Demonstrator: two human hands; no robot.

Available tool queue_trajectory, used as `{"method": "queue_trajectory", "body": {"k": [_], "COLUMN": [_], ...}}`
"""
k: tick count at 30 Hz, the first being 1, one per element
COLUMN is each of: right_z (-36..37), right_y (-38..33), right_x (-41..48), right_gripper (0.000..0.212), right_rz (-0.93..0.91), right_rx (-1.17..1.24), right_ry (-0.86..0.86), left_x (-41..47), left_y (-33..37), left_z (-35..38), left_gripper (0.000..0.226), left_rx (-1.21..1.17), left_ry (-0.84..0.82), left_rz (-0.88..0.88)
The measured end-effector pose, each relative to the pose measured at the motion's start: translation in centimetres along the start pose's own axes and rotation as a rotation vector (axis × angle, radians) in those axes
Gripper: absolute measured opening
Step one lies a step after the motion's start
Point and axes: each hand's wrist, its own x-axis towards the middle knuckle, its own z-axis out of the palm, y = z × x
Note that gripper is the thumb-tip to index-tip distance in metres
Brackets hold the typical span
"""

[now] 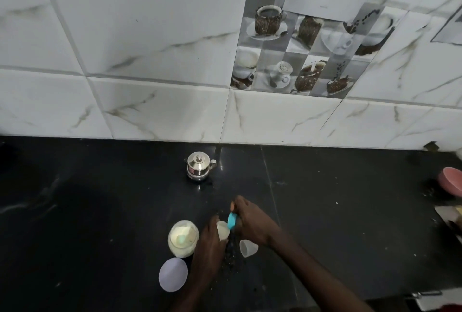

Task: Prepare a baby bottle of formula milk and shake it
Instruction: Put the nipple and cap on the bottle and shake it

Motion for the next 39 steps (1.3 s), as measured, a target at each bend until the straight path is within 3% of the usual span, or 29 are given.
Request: {"method": "queue_trajectory", "body": {"k": [6, 12, 26, 29, 32, 35, 39], "right_z": [0.7, 1.2, 1.3, 1.1, 1.2, 1.1, 1.1], "right_y": [-0.3, -1.4, -3.0, -2.7, -2.2, -2.0, -2.7], "right_x": [-0.3, 0.0, 0.8, 0.5, 0.5, 0.6, 0.8], "right_gripper": [0.034, 0.046, 0.036, 0.052, 0.066, 0.06, 0.041], "right_rz": [-0.114, -0.123, -0.092, -0.123, -0.186, -0.18, -0.104], "right_rx": [-0.179, -0.205, -0.298, -0.377, -0.436, -0.376, -0.343], "right_ry": [-0.112, -0.168, -0.175, -0.213, -0.268, -0.244, -0.182], "left_x": [0.1, 0.2, 0.3, 1.0, 0.3, 0.1, 0.1], "left_y": [-2.7, -2.8, -2.7, -2.9, -2.5, -2.8, -2.6], "left_z": [1.2, 1.8, 1.7, 2.1, 2.2, 2.1, 1.8], "left_gripper": [0.03, 0.037, 0.065, 0.06, 0.069, 0.076, 0.069], "left_rx": [-0.041, -0.01, -0.145, 0.0, -0.061, -0.091, -0.127], "left_ry": [0.037, 0.095, 0.053, -0.012, 0.06, 0.074, 0.082], "left_rz": [0.041, 0.063, -0.136, -0.152, -0.131, -0.129, -0.138]}}
